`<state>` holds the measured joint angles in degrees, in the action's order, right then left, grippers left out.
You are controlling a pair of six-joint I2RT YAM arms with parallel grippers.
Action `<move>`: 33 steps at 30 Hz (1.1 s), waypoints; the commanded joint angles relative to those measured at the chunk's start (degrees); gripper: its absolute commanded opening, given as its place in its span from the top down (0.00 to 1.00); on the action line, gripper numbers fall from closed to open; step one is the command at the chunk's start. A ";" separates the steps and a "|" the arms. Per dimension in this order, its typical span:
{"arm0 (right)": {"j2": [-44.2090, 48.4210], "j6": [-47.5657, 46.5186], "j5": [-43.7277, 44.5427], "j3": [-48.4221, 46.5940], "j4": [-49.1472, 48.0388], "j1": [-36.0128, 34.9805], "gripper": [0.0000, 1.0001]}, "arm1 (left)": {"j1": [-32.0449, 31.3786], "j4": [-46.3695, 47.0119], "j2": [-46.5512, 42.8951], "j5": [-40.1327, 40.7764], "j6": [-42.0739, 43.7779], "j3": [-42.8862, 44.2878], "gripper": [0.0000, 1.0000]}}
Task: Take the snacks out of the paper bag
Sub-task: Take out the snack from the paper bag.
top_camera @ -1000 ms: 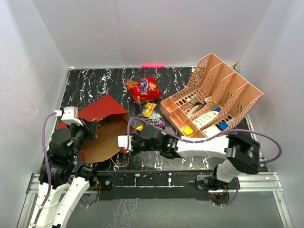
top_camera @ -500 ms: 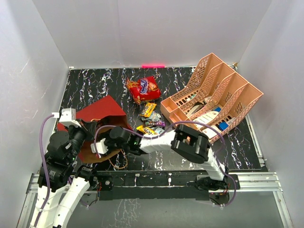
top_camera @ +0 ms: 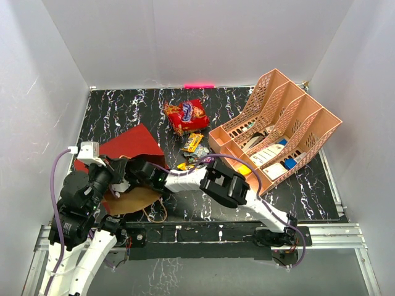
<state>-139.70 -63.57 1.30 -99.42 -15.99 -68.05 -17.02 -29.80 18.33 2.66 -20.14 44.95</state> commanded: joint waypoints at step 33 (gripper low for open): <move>-3.49 8.35 7.58 -10.67 -1.00 4.40 0.93 | -2.32 -1.52 2.75 5.48 -0.64 1.32 1.00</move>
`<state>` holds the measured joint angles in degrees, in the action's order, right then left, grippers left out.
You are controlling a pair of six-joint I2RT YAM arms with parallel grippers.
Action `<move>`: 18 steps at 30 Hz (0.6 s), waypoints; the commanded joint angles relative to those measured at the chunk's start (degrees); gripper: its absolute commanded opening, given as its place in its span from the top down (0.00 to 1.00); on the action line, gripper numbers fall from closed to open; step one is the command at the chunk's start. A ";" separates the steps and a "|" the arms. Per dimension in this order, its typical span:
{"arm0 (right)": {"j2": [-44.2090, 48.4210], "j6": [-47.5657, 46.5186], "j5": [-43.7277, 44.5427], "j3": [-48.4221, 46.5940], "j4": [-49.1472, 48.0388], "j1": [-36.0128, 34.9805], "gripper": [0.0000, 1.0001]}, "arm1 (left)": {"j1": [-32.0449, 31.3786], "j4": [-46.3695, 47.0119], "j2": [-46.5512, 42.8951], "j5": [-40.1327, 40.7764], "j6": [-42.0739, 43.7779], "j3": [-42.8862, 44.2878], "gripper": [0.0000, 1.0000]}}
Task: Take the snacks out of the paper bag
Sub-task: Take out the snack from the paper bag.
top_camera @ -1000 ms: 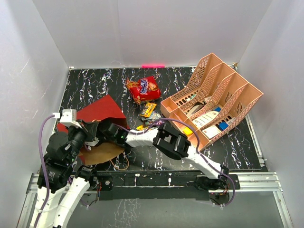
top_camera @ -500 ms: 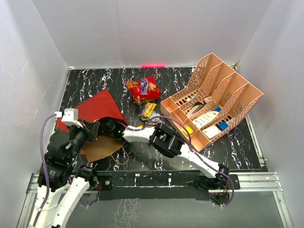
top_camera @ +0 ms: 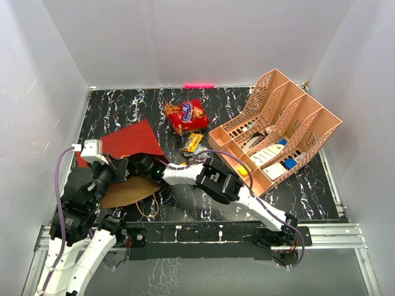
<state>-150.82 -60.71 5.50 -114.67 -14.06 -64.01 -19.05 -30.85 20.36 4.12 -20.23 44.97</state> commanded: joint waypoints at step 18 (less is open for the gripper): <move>30.93 12.27 -1.23 36.16 -14.48 -3.77 0.93 | 0.14 -0.10 4.06 5.35 -1.15 0.92 1.00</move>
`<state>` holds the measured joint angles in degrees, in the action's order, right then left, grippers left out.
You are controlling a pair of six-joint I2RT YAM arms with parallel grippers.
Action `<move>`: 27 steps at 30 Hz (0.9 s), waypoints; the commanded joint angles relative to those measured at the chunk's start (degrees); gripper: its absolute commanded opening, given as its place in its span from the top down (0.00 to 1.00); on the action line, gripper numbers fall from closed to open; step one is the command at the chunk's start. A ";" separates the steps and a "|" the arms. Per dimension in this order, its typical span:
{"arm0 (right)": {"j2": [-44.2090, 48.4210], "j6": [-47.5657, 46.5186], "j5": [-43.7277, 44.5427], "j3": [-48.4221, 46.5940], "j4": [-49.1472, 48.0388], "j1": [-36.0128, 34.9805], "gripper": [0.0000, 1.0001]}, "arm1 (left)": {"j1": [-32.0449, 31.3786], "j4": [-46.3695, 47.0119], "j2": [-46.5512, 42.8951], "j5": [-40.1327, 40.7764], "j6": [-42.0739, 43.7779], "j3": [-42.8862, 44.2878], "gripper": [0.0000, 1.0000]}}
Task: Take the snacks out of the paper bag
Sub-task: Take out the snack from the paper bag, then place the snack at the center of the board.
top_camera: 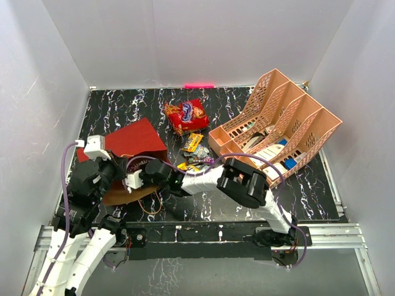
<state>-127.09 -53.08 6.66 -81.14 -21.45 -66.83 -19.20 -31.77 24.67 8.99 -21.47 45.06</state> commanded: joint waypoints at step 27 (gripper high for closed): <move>57.03 29.70 -8.54 38.14 -1.84 -4.80 0.93 | 0.39 0.67 -1.00 1.30 -0.15 0.76 1.00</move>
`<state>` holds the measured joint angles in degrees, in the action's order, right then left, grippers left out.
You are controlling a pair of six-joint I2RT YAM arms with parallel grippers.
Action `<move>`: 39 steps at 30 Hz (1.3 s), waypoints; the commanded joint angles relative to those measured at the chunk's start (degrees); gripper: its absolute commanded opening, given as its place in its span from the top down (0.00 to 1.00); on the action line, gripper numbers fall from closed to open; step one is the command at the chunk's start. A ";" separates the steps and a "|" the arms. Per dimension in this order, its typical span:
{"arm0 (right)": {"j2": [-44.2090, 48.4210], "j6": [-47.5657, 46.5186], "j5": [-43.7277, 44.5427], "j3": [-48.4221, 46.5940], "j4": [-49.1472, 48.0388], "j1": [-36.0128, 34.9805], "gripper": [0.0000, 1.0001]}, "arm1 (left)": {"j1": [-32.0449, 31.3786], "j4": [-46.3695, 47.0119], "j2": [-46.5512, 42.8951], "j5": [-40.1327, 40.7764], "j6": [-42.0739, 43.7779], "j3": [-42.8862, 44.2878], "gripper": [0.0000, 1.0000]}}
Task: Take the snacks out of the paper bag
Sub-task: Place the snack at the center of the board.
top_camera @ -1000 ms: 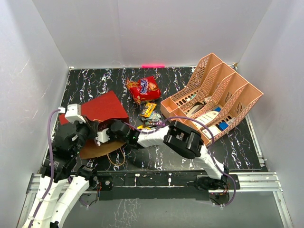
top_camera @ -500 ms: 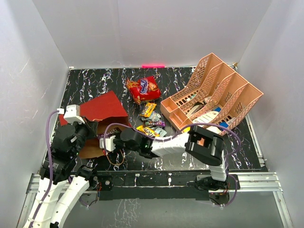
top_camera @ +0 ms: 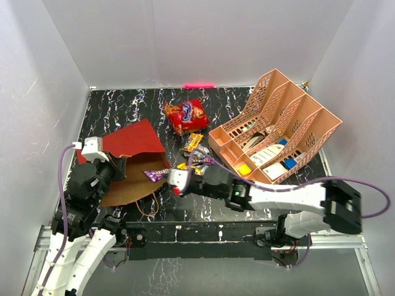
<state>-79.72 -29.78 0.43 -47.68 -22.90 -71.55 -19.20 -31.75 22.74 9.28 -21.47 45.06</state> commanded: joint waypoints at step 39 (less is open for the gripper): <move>-10.50 0.93 7.01 -6.27 18.15 20.57 0.88 | 0.74 0.75 -0.15 0.89 0.04 0.67 1.00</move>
<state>-90.74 -29.67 7.57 -51.29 -2.83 -51.24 -18.83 -31.75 23.09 9.32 -21.63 45.06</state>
